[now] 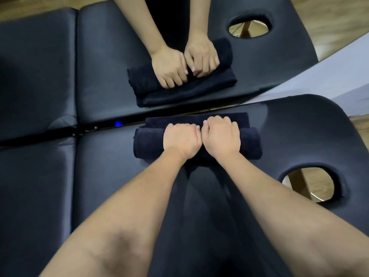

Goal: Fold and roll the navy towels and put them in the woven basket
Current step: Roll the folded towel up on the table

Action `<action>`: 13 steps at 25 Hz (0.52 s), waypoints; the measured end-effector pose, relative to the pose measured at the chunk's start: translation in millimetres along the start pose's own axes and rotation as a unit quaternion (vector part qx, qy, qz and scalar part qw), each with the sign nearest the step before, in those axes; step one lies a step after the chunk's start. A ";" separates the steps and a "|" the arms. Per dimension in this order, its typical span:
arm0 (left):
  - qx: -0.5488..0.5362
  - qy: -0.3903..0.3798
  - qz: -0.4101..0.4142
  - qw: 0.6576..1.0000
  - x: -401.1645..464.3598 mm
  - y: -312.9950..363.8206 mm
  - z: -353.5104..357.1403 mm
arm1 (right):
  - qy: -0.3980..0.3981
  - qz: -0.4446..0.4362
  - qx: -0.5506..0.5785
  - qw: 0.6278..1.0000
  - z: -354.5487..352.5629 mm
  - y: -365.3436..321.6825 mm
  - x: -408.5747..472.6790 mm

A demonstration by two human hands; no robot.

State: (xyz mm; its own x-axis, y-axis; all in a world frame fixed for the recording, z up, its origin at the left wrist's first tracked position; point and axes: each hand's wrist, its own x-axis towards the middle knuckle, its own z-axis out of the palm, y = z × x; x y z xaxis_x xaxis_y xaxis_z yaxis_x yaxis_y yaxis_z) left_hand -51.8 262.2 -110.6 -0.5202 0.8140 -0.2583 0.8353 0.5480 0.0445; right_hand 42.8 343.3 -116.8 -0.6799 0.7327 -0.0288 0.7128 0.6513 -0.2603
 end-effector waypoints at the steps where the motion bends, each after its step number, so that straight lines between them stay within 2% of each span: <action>1: -0.006 -0.006 0.006 1.000 4.6 -1.1 -0.8 | 0.005 -0.001 -0.027 1.000 0.5 -2.2 -1.9; 5: -0.052 -0.029 -0.016 0.998 23.4 -4.9 -2.9 | 0.017 -0.046 -0.099 0.994 8.2 3.6 -28.2; 8: -0.070 -0.032 -0.029 0.997 24.6 -3.1 -3.3 | 0.013 -0.081 -0.106 0.991 10.9 10.4 -28.5; 10: -0.064 0.001 -0.036 0.997 18.1 -2.2 -1.8 | 0.009 -0.102 -0.110 0.989 8.1 10.0 -15.3; 13: -0.090 0.116 -0.070 0.987 -0.9 3.8 2.9 | -0.013 -0.140 -0.120 0.983 2.0 11.0 3.0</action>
State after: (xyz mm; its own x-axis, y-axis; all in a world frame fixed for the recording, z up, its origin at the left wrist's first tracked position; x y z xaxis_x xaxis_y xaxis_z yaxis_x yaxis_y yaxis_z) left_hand -47.7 263.0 -112.9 -0.6729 0.7382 -0.0476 0.7176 0.6670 0.2003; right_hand 48.3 352.2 -121.7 -0.8573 0.5147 -0.0137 0.5148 0.8569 -0.0274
